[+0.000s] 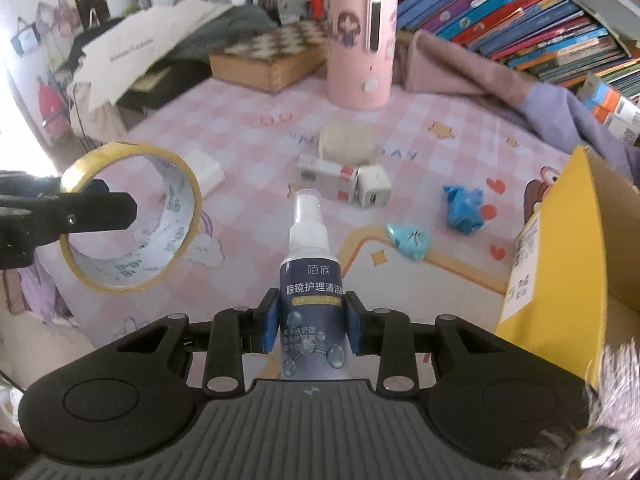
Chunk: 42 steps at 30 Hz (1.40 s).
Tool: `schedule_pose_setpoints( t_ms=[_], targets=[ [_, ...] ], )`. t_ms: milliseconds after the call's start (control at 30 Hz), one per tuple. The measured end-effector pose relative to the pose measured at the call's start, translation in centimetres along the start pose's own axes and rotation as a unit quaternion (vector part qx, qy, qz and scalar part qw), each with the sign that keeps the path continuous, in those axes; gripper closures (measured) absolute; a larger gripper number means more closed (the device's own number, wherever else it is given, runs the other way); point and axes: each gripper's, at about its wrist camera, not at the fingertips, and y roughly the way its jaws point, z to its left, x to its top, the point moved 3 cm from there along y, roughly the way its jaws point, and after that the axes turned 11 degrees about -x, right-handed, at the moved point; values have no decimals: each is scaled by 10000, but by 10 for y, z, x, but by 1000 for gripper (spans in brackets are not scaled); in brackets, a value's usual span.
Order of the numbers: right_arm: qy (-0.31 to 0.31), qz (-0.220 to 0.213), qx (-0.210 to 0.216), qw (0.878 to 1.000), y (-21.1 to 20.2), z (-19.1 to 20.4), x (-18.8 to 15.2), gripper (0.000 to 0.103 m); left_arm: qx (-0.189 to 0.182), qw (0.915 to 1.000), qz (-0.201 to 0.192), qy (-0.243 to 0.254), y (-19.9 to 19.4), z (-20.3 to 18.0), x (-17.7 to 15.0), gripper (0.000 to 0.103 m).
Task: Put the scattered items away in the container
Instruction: 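Carry the tape and spray bottle with both grippers over the yellow box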
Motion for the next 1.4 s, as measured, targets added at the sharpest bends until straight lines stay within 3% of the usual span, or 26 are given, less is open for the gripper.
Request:
schedule_pose_setpoints(
  t_ms=[367,533,900,1400],
  targets=[
    [68,-476,-36,9988,-60,6,-1,72,-185,9987,-399,240,-44,-18,1,63],
    [168,-628,-80,9979,-83,12,-8,72,-255,9985,-460,166,-61,-24,-13,63],
    [372,-556,-106,9977,-116,37,-56,72,-284,9988,-398,60,-99,-31,-57,63],
    [755,-324,-241,9963,-163,58,-135,72,-667,9976,-179,55,-135,-57,-112,63]
  ],
)
